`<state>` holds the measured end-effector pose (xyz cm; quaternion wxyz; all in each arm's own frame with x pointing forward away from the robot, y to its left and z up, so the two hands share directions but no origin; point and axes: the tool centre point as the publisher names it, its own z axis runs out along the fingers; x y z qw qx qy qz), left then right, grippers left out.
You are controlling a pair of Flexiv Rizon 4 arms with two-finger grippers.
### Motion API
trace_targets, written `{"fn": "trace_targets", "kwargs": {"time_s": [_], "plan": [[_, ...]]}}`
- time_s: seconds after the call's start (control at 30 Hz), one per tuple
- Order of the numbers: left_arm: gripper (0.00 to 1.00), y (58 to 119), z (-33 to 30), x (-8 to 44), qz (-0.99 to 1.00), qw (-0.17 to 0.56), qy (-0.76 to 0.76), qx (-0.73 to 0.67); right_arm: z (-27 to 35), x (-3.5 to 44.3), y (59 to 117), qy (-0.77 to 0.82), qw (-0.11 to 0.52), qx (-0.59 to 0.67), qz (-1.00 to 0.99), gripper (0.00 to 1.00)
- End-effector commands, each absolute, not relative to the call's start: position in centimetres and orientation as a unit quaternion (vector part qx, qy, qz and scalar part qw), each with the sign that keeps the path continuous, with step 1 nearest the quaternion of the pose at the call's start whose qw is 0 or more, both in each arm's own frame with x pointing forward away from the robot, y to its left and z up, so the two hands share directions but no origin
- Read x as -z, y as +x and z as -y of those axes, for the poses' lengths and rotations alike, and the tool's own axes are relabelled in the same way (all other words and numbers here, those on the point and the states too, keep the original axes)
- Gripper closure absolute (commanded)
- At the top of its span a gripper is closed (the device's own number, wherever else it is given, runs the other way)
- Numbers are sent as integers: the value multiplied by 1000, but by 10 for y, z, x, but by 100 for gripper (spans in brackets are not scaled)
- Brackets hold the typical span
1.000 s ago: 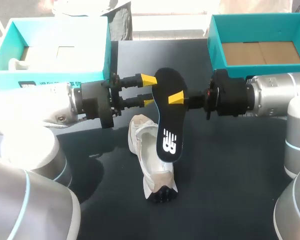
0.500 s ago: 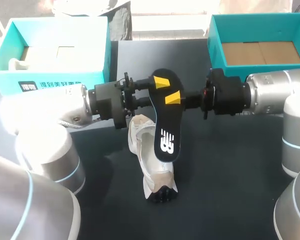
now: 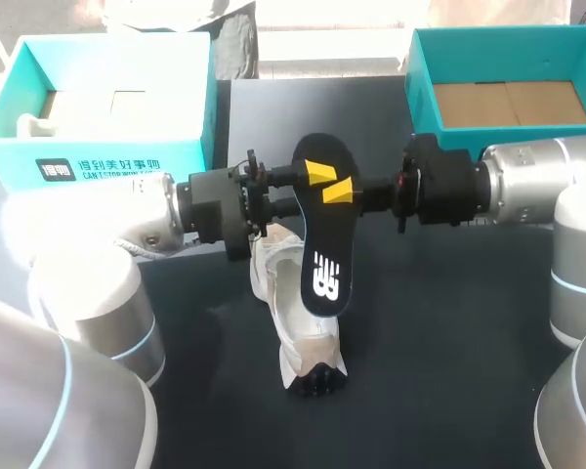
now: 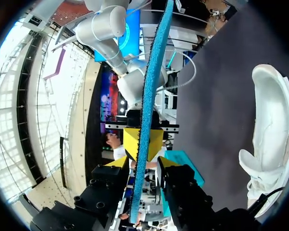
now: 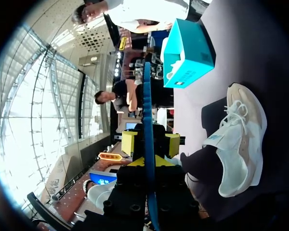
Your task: Take the shoe out of the shoebox, open the shoe tongue, remove and reinsert the insole, then place the shoe into the shoebox
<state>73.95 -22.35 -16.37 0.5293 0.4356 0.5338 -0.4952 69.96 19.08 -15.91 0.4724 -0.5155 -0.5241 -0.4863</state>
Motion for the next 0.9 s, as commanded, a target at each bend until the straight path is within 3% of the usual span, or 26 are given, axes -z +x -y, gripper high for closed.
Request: {"fn": "trace_targets", "kwargs": {"time_s": [0.03,0.07,0.23,0.37,0.4,0.43,0.77,0.9], "plan": [[84,737,224,165,-534,531,435,494,-193,160,698,-517,471,485,524,100],[90,737,224,165,-534,531,435,494,-193,160,698,-517,472,485,524,100],[100,737,224,165,-534,532,434,493,-192,160,697,-517,472,485,524,100],[100,737,224,167,-537,529,432,495,-192,160,696,-516,471,487,524,100],[100,737,224,167,-540,526,428,498,-190,160,695,-520,467,489,523,58],[100,737,223,168,-541,526,428,498,-188,160,694,-524,462,492,520,0],[100,726,199,168,-566,485,396,536,-138,156,680,-518,387,532,547,0],[100,715,191,170,-580,433,373,580,-134,136,681,-382,243,572,684,0]]}}
